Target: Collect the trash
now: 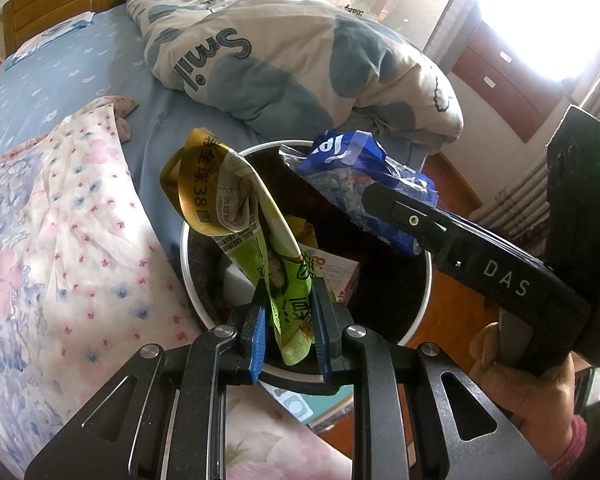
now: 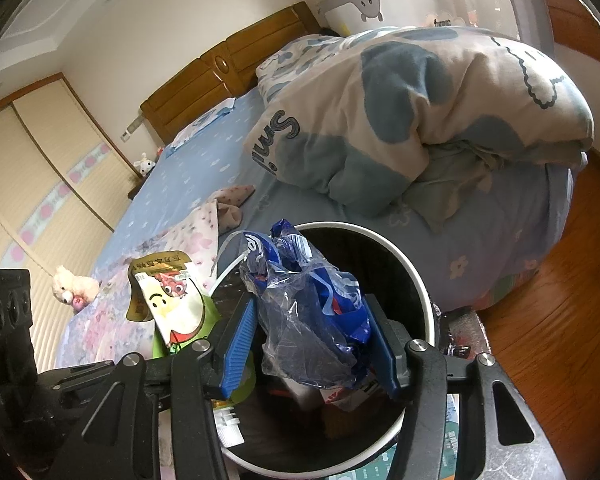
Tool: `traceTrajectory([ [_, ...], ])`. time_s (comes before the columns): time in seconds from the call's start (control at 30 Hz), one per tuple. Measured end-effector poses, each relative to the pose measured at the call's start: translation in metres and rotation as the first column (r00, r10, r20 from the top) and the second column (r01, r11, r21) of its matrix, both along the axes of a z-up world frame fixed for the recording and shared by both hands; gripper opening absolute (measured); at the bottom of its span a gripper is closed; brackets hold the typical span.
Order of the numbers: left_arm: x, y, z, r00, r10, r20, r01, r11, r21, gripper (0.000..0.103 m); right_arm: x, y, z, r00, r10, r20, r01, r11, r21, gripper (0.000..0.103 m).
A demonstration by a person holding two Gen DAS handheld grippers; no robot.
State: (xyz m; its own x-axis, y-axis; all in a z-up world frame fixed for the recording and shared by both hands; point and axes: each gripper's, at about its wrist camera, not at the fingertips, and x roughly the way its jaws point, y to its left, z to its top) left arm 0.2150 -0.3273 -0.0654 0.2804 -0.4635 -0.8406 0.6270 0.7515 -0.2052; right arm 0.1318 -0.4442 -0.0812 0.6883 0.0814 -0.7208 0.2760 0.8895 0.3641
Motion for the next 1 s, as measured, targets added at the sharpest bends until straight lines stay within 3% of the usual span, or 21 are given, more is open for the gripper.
traceTrajectory([
  [0.2, -0.001, 0.001, 0.004, 1.0, 0.008, 0.01, -0.008, 1.0, 0.003, 0.022, 0.003, -0.001, 0.002, 1.0, -0.003, 0.002, 0.003, 1.0, 0.009, 0.058],
  [0.23, -0.002, 0.002, 0.005, 1.0, 0.009, 0.011, -0.009, 1.0, 0.004, 0.025, 0.003, -0.002, 0.002, 1.0, -0.005, 0.002, 0.005, 1.0, 0.013, 0.06],
  [0.3, -0.003, 0.004, 0.009, 0.999, 0.018, 0.027, -0.018, 1.0, 0.008, 0.042, 0.005, -0.005, 0.003, 1.0, -0.012, 0.001, 0.012, 1.0, 0.021, 0.067],
  [0.4, -0.008, 0.007, 0.015, 0.998, 0.017, 0.059, -0.018, 1.0, 0.009, 0.049, 0.003, -0.004, 0.004, 1.0, -0.019, 0.005, 0.019, 0.999, 0.028, 0.072],
  [0.7, -0.029, 0.038, 0.023, 0.994, 0.069, 0.087, -0.067, 0.998, -0.019, 0.053, -0.012, 0.0, 0.014, 0.999, -0.029, 0.022, 0.028, 0.999, 0.038, 0.076],
  [1.0, -0.073, 0.096, 0.029, 0.975, 0.179, 0.134, -0.169, 0.982, -0.083, 0.06, -0.062, 0.033, 0.034, 0.995, -0.041, 0.091, 0.037, 0.999, 0.037, 0.085],
])
